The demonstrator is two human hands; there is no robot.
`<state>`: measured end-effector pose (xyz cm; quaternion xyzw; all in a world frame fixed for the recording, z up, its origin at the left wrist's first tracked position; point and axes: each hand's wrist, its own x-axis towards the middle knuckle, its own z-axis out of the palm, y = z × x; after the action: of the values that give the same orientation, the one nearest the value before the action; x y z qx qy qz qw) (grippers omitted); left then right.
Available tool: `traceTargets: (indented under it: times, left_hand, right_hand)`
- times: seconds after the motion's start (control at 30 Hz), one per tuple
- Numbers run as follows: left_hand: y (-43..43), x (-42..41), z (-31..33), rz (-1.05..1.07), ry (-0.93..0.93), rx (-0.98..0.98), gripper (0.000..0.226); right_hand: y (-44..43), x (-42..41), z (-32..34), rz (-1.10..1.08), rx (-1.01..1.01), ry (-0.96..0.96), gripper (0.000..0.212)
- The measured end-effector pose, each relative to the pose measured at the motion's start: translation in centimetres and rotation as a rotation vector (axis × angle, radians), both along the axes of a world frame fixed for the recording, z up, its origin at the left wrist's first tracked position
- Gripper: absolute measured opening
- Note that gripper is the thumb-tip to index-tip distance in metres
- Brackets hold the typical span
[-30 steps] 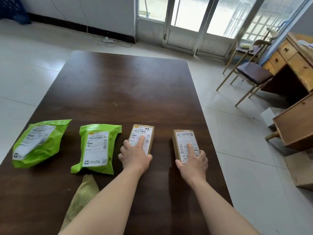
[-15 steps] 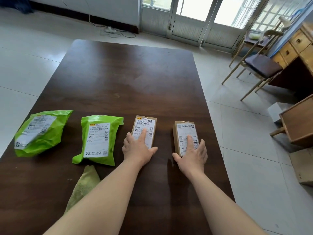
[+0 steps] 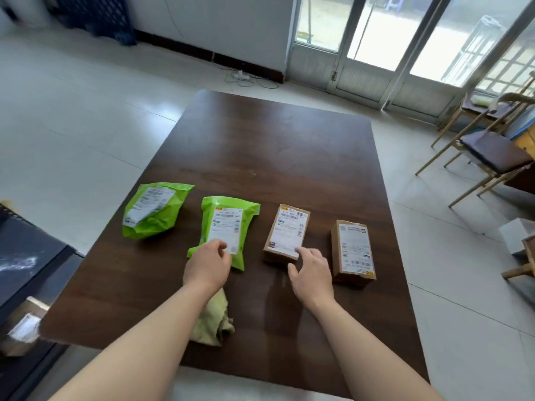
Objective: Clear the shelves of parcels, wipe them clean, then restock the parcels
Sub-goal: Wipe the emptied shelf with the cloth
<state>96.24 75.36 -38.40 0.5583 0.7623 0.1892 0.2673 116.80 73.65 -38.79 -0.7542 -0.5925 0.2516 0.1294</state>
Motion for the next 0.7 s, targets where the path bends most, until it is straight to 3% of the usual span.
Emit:
traceTargets:
  times: [0.17, 0.4, 0.57, 0.7]
  left_hand:
    - [-4.8, -6.1, -2.4, 0.123, 0.010, -0.193, 0.029]
    - [-9.4, -8.3, -5.7, 0.189, -0.041, -0.388, 0.052]
    - [-10.5, -8.4, -6.3, 0.175, 0.033, -0.424, 0.016]
    - [-10.7, -9.2, -5.5, 0.190, -0.009, -0.320, 0.005]
  right_hand:
    - [-1.5, -5.4, -1.2, 0.185, -0.126, 0.071, 0.038]
    - [-3.9, -10.8, -4.5, 0.253, -0.311, 0.180, 0.043]
    - [-4.3, -12.0, -5.8, 0.274, -0.342, 0.169, 0.041]
    - [-4.3, -12.2, -5.0, 0.244, -0.304, 0.208, 0.024]
